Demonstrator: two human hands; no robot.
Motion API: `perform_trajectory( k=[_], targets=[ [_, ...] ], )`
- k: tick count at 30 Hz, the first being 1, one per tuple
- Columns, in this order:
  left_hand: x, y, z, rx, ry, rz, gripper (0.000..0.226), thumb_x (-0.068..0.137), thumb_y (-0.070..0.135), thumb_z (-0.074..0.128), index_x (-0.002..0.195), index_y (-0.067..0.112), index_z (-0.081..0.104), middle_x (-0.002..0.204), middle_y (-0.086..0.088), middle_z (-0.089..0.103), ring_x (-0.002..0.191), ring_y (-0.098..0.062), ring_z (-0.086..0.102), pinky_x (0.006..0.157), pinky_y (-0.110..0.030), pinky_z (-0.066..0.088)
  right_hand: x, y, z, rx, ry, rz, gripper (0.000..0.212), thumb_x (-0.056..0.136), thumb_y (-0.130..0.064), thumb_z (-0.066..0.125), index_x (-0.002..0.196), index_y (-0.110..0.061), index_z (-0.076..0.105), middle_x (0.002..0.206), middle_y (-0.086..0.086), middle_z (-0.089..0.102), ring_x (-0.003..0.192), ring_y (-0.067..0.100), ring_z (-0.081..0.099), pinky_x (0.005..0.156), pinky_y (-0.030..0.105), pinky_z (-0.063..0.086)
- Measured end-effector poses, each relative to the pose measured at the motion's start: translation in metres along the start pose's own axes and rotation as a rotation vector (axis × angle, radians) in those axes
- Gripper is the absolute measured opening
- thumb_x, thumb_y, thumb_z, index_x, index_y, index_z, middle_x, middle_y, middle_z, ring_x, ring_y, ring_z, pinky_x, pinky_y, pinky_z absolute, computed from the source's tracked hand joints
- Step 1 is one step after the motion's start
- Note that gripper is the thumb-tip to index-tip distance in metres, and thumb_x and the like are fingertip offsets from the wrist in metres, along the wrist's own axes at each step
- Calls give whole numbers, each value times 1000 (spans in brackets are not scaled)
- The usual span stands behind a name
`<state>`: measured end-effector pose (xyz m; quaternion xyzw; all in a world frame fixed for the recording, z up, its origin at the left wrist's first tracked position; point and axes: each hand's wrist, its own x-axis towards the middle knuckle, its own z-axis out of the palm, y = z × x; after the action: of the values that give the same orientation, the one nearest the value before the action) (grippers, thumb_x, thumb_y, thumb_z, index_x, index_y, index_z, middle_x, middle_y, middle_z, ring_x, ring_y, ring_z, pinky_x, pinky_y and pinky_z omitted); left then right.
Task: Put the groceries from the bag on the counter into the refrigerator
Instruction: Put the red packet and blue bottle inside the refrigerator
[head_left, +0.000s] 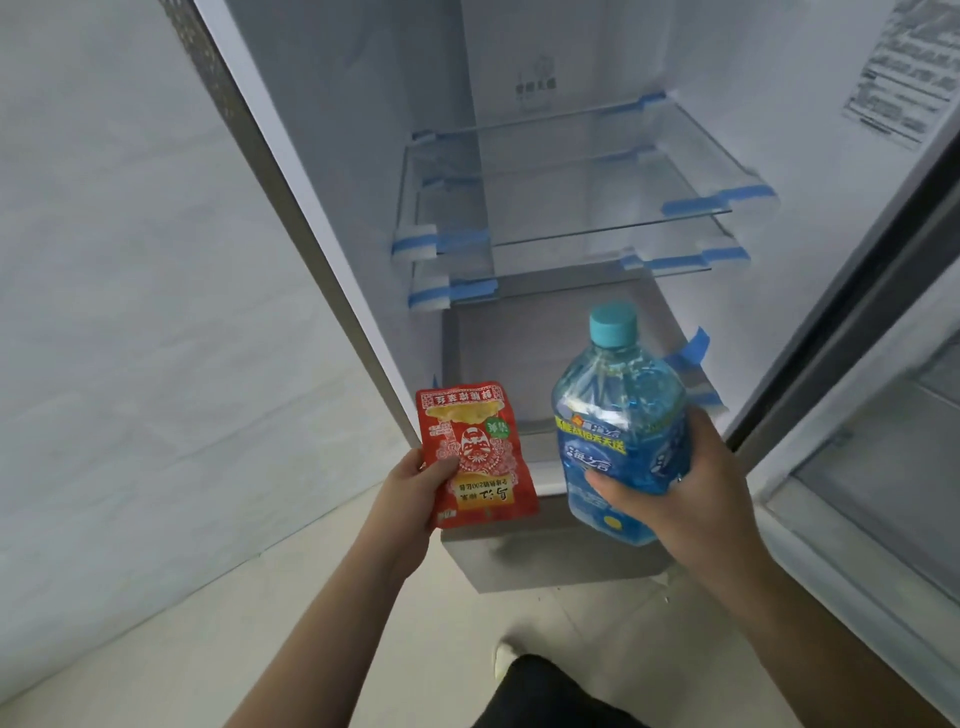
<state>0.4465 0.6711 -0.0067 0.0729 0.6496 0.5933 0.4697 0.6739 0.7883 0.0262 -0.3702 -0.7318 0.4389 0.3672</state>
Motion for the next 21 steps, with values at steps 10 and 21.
perform_trajectory(
  k=[10, 21],
  targets=[
    [97, -1, 4, 103, -23, -110, 30, 94, 18, 62, 123, 16, 57, 109, -6, 73, 91, -28, 73, 88, -49, 56, 39, 0, 20, -81, 79, 34, 88, 47, -59, 77, 124, -27, 49, 113, -14, 62, 104, 0, 60, 75, 8, 48],
    [178, 1, 38, 131, 18, -175, 16, 92, 6, 59, 104, 14, 65, 94, -11, 75, 80, -27, 73, 77, -39, 59, 57, 13, 19, -15, 114, 102, 82, 47, -49, 82, 120, -23, 54, 108, -10, 67, 98, 5, 64, 74, 13, 52]
  ],
)
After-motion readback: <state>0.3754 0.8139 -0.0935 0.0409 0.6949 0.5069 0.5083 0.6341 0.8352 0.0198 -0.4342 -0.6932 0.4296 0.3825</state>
